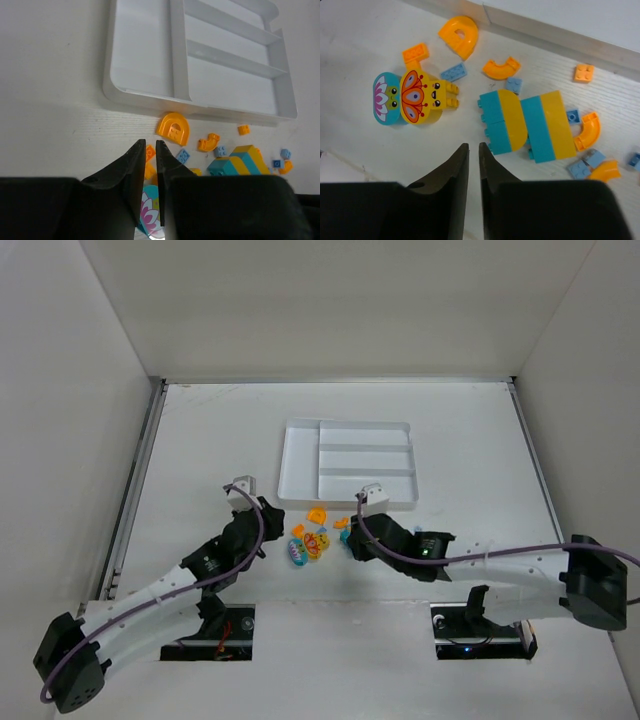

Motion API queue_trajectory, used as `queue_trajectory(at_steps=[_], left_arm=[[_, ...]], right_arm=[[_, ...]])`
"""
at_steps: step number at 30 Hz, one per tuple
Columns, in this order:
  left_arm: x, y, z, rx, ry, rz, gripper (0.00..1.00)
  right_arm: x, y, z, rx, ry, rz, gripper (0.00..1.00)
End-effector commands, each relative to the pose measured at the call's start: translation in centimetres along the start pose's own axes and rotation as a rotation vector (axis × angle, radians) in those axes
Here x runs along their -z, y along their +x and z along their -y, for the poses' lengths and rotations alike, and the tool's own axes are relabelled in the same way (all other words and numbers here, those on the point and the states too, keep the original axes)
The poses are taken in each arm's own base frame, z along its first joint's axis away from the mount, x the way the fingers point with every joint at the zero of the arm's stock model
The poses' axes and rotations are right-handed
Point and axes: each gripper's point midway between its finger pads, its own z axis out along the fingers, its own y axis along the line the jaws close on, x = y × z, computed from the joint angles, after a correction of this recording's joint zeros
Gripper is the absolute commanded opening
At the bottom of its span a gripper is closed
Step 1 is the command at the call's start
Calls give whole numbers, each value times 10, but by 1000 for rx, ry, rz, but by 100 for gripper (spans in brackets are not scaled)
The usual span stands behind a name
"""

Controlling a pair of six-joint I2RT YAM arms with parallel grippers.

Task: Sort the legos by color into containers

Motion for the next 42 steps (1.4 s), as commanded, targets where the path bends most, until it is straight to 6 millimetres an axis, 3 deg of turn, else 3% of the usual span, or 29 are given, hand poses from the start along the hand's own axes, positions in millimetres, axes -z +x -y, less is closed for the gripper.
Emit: queue_trajectory(at_steps=[1,3,8,11,15,22,30,38,42], left_arm=[[9,14,-7,-61,12,-38,13],[17,17,-6,-46,41,-38,17],[30,20,-10,42,30,-68,38],[31,34,-13,61,5,-131,46],[29,44,-20,86,-30,-162,49],[30,46,-20,112,-49,-208,51],[35,61,-30,216,-86,-319,56],[35,70,-36,297,-91,-380,60],[36,70,-34,332,-68,-379,68]], right_arm=[[-9,-26,-48,-6,-149,70,28],[-20,-20,-59,15,-182,53,44],[-40,-8,-80,45,-268,36,77],[-47,-1,-86,45,-298,21,86],[-58,9,-85,72,-285,-6,94],[-68,27,-74,145,-240,-50,95],[-81,26,-63,242,-182,-57,95],[-93,28,-59,296,-174,-67,83],[-96,28,-59,291,-175,-60,70]])
